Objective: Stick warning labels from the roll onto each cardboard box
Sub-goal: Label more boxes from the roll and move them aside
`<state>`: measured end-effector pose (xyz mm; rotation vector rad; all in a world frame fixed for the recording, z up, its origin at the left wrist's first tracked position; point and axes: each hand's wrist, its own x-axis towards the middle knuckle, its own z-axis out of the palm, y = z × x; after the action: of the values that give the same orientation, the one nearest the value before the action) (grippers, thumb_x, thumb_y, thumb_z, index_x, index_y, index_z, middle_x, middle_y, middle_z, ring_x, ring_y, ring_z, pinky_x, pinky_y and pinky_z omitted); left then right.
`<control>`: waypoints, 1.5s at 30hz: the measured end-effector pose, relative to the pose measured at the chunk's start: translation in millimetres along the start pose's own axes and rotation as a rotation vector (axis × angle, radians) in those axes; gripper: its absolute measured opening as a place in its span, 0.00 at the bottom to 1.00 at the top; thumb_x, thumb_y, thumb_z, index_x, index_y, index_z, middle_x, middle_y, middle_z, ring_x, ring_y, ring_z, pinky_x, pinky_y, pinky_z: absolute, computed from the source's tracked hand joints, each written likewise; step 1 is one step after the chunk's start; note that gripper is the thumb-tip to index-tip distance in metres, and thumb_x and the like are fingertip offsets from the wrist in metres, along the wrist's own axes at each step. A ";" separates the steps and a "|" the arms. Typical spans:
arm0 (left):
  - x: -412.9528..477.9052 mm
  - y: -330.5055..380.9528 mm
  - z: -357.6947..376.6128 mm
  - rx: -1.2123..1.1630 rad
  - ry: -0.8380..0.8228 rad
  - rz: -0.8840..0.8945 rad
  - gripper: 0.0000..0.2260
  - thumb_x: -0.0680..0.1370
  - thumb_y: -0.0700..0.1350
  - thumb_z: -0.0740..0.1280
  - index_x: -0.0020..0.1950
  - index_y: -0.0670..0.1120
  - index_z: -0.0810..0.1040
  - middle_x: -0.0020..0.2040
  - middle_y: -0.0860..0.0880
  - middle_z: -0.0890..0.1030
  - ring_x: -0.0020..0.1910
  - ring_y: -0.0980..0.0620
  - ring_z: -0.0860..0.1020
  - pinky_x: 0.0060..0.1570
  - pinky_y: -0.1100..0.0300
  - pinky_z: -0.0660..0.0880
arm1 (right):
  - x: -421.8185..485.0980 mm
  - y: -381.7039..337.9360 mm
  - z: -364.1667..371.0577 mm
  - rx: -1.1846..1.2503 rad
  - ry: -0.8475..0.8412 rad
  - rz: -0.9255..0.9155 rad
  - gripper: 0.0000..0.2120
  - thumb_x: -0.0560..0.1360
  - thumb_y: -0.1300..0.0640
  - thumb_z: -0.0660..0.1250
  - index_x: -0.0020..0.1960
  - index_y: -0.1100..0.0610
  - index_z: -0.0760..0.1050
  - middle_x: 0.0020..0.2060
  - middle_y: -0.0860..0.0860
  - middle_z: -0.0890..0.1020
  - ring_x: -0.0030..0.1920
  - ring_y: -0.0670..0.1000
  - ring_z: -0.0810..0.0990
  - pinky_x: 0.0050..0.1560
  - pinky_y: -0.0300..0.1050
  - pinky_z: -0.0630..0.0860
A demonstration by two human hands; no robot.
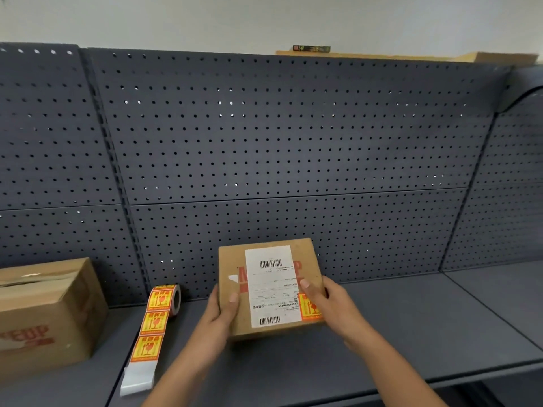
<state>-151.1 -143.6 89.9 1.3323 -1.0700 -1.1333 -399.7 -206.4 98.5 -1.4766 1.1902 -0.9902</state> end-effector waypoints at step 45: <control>8.7 38.6 10.5 -0.152 0.233 -0.225 0.12 0.83 0.52 0.66 0.65 0.49 0.76 0.52 0.42 0.87 0.50 0.41 0.86 0.48 0.49 0.81 | 20.9 -18.7 3.0 0.229 0.107 0.149 0.10 0.82 0.51 0.67 0.58 0.54 0.83 0.49 0.54 0.88 0.51 0.54 0.86 0.45 0.44 0.77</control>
<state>-160.4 -156.2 127.7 1.4481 -0.6647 -1.1640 -389.0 -225.1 116.7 -1.1517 1.2008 -1.0751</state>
